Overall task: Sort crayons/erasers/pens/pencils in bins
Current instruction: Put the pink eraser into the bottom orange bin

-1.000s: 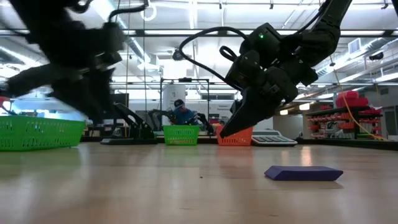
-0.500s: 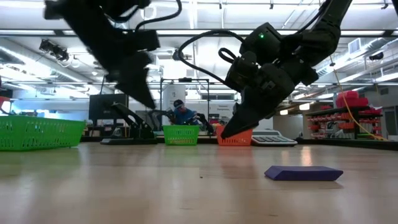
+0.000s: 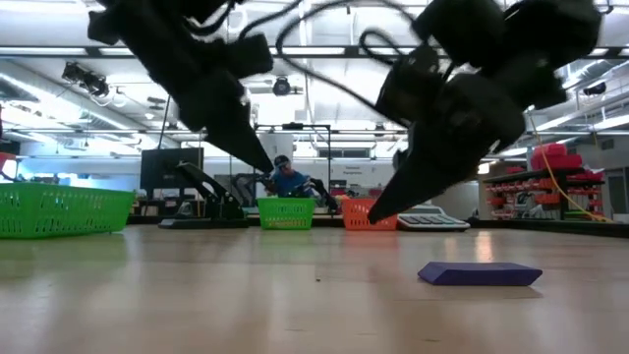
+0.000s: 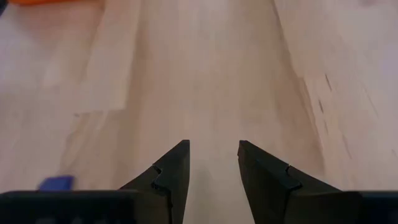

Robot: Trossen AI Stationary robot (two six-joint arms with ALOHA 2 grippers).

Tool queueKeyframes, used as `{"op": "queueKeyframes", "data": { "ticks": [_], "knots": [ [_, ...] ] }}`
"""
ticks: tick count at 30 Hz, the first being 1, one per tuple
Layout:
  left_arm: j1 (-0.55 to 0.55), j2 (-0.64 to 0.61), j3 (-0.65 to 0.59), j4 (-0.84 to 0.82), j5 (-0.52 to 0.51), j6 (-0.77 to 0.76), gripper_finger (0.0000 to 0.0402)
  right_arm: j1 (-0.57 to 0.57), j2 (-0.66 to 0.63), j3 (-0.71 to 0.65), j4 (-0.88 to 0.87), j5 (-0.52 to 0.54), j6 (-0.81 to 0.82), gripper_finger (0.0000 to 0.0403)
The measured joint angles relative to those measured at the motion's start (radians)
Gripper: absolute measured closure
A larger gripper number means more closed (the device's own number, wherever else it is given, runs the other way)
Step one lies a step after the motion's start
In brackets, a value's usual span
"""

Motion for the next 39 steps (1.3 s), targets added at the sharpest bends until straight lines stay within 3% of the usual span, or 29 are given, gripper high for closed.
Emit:
{"op": "queueKeyframes", "data": {
  "ticks": [4,10,14,19,22,29,35,39],
  "knots": [
    [-0.003,-0.002,-0.003,0.041,0.168,0.086,0.0339,0.087,0.000,0.000,0.045,0.148,0.022,0.0260],
    [0.009,0.036,-0.140,0.600,0.258,0.274,0.0361,0.168,0.000,0.000,0.106,0.316,0.053,0.0260],
    [0.068,0.036,-0.200,0.758,0.477,0.319,0.0378,0.207,0.000,0.000,0.106,0.379,0.096,0.0260],
    [0.150,0.027,-0.234,0.736,0.832,0.242,0.0391,0.241,0.000,0.000,0.103,0.460,0.147,0.0260],
    [0.182,0.027,-0.251,0.701,0.940,0.219,0.0389,0.254,0.000,0.000,0.099,0.488,0.172,0.0260],
    [0.210,0.027,-0.253,0.527,0.971,0.246,0.0374,0.259,0.000,0.000,0.090,0.541,0.201,0.0260],
    [0.208,0.027,-0.247,0.268,0.972,0.493,0.0386,0.252,0.000,0.000,0.083,0.622,0.169,0.0260],
    [0.210,0.027,-0.223,0.074,1.016,0.557,0.0384,0.213,0.000,0.000,0.084,0.631,0.122,0.0260]
  ]
}}
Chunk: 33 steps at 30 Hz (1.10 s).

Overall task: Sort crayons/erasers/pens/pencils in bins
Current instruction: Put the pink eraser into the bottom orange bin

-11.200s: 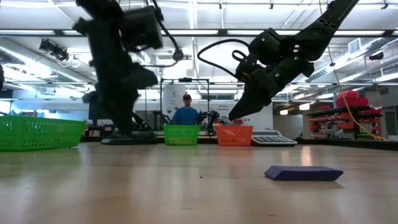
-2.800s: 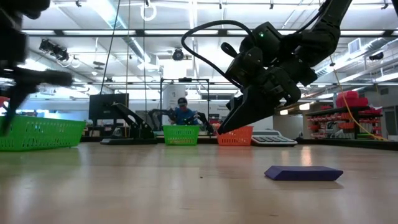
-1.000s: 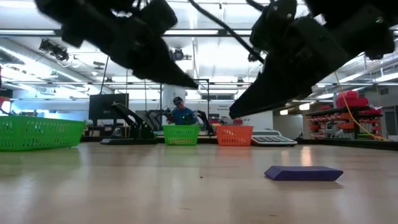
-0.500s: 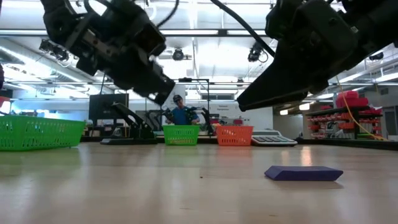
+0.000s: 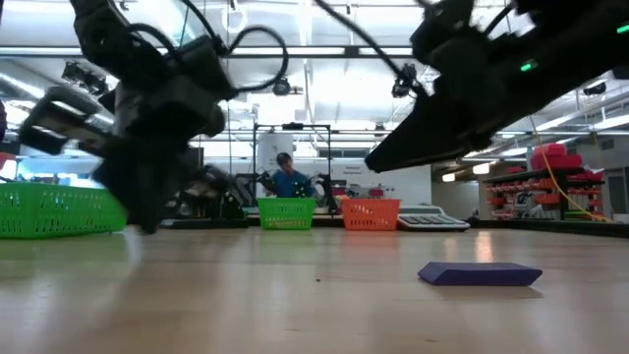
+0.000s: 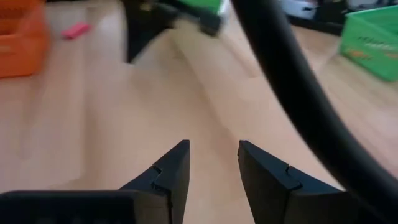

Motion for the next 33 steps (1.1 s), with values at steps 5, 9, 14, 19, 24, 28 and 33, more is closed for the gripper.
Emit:
{"op": "queueKeyframes", "data": {
  "ticks": [5,9,14,19,24,28,33],
  "knots": [
    [0.016,-0.012,0.008,-0.245,0.065,0.130,0.0369,-0.084,0.000,0.000,0.000,-0.001,-0.035,0.0260],
    [0.002,-0.018,0.010,-0.429,0.071,0.259,0.0366,-0.125,0.000,0.000,-0.008,-0.026,-0.070,0.0260],
    [-0.044,-0.033,0.008,-0.583,0.050,0.447,0.0366,-0.169,0.000,0.000,-0.008,-0.029,-0.175,0.0260],
    [-0.101,-0.034,0.011,-0.620,0.019,0.468,0.0366,-0.229,0.000,0.000,-0.012,-0.058,-0.222,0.0260],
    [-0.161,-0.032,0.041,-0.690,-0.039,0.469,0.0359,-0.285,0.000,0.000,-0.010,-0.076,-0.303,0.0260],
    [-0.210,-0.032,0.072,-0.758,-0.114,0.455,0.0349,-0.356,0.000,0.000,0.014,-0.077,-0.368,0.0260],
    [-0.283,-0.034,0.067,-0.746,-0.130,0.450,0.0318,-0.435,0.000,0.000,0.081,-0.139,-0.441,0.0260]
  ]
}}
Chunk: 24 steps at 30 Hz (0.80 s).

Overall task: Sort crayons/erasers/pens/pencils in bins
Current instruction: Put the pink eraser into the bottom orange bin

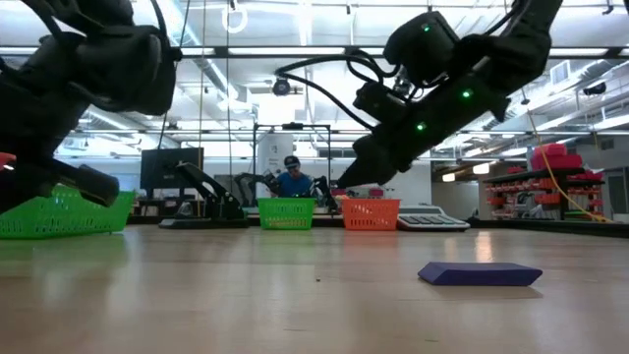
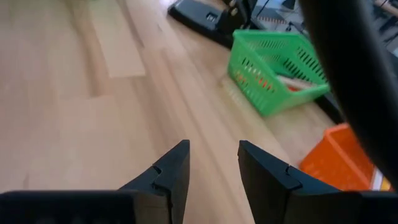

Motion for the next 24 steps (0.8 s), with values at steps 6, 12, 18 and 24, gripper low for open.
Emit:
{"op": "queueKeyframes", "data": {
  "ticks": [6,12,18,24],
  "knots": [
    [-0.039,0.000,0.000,0.003,0.000,-0.037,0.0272,-0.066,0.000,0.000,0.091,-0.061,-0.073,0.0260],
    [-0.105,0.000,0.000,0.021,-0.005,-0.095,0.0244,-0.133,0.000,0.001,0.133,-0.126,-0.113,0.0260],
    [-0.143,0.003,0.021,0.051,-0.011,-0.276,0.0241,-0.169,0.000,0.005,0.131,-0.180,-0.123,0.0260],
    [-0.186,0.008,0.089,0.100,-0.092,-0.414,0.0244,-0.169,-0.005,0.005,0.126,-0.196,-0.148,0.0260]
  ]
}}
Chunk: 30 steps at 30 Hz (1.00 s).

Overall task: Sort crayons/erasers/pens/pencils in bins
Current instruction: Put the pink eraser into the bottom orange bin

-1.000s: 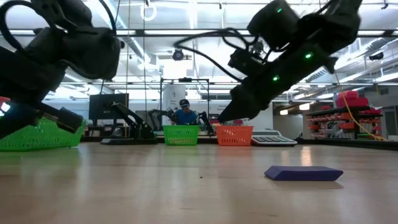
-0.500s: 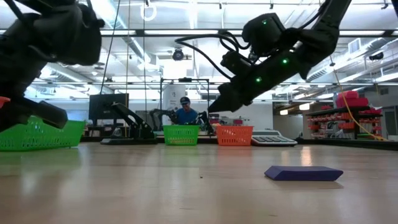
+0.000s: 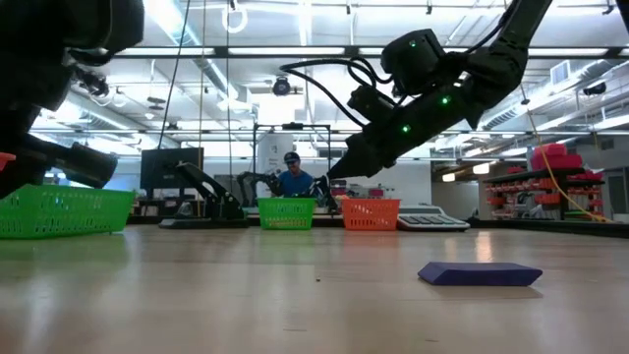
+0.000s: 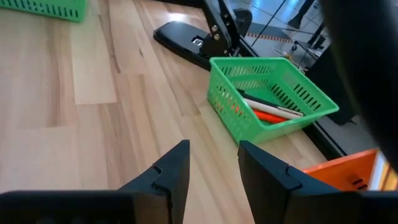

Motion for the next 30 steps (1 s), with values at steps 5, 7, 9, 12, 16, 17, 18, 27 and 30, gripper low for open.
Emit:
{"op": "queueKeyframes", "data": {
  "ticks": [5,7,9,12,16,17,18,27,30],
  "knots": [
    [-0.057,-0.002,0.000,0.016,-0.082,-0.091,0.0234,0.000,-0.035,0.002,0.001,0.000,-0.007,0.0260],
    [-0.066,-0.004,0.001,0.010,-0.094,-0.116,0.0228,0.000,-0.053,-0.001,-0.013,-0.001,-0.011,0.0260],
    [-0.071,-0.005,0.001,0.006,-0.098,-0.140,0.0221,0.000,-0.066,0.000,-0.019,-0.001,-0.014,0.0260],
    [-0.079,-0.006,0.002,0.003,-0.100,-0.178,0.0210,0.000,-0.081,0.000,-0.039,-0.001,0.006,0.0260],
    [-0.112,-0.003,0.026,0.003,-0.115,-0.189,0.0197,0.000,-0.080,0.000,-0.063,-0.020,0.060,0.0260],
    [-0.120,-0.002,0.035,0.003,-0.123,-0.184,0.0195,0.000,-0.080,0.000,-0.068,-0.026,0.064,0.0260],
    [-0.129,-0.002,0.042,0.005,-0.134,-0.174,0.0193,0.000,-0.080,0.000,-0.078,-0.031,0.065,0.0260],
    [-0.161,-0.004,0.009,0.084,-0.119,-0.112,0.0194,0.005,-0.080,0.000,-0.106,-0.037,0.076,0.0260],
    [-0.159,-0.004,0.001,0.086,-0.124,-0.091,0.0200,0.010,-0.080,0.000,-0.139,-0.050,0.082,0.0260]
  ]
}}
